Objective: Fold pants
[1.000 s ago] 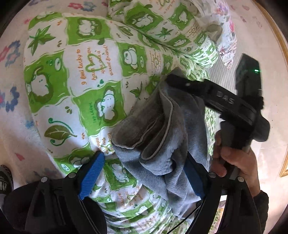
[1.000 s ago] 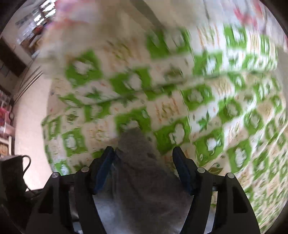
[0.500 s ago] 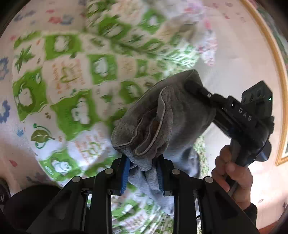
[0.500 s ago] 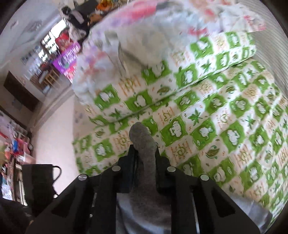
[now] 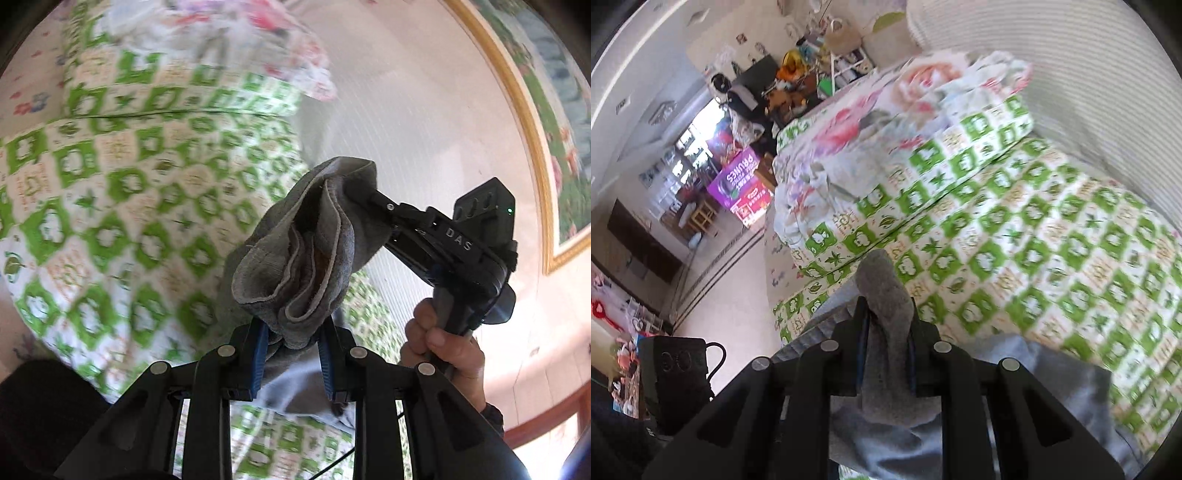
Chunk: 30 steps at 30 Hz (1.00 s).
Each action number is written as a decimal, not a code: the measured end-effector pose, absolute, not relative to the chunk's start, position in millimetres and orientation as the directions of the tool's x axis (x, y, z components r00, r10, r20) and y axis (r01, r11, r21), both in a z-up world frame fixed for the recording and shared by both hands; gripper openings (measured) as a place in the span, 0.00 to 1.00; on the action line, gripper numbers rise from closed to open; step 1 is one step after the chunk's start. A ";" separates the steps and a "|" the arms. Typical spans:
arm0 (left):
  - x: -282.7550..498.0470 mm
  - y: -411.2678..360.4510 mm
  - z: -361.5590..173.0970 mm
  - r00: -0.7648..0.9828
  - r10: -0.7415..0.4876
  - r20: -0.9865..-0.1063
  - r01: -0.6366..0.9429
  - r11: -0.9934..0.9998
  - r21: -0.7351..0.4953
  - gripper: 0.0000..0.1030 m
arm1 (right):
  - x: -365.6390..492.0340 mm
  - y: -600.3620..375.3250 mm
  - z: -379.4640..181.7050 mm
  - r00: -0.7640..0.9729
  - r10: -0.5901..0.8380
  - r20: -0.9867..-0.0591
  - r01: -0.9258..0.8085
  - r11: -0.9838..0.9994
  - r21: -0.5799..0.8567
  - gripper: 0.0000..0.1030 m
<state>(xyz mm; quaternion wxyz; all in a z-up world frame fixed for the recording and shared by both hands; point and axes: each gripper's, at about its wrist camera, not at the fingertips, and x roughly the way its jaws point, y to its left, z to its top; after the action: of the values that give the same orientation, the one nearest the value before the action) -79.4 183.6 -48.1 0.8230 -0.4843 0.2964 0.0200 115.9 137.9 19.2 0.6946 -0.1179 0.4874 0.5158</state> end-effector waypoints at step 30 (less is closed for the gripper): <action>9.2 -21.9 14.0 0.686 -0.543 -0.485 0.038 0.691 -0.721 0.24 | 156.5 -142.2 100.9 0.254 0.756 -0.603 -0.615 0.607 0.503 0.18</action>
<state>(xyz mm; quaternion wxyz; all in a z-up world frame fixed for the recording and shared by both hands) 9.2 -21.9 14.0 0.8473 -0.3534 0.3576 -0.1713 156.5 -142.2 100.9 0.7875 0.0823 0.4284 0.4354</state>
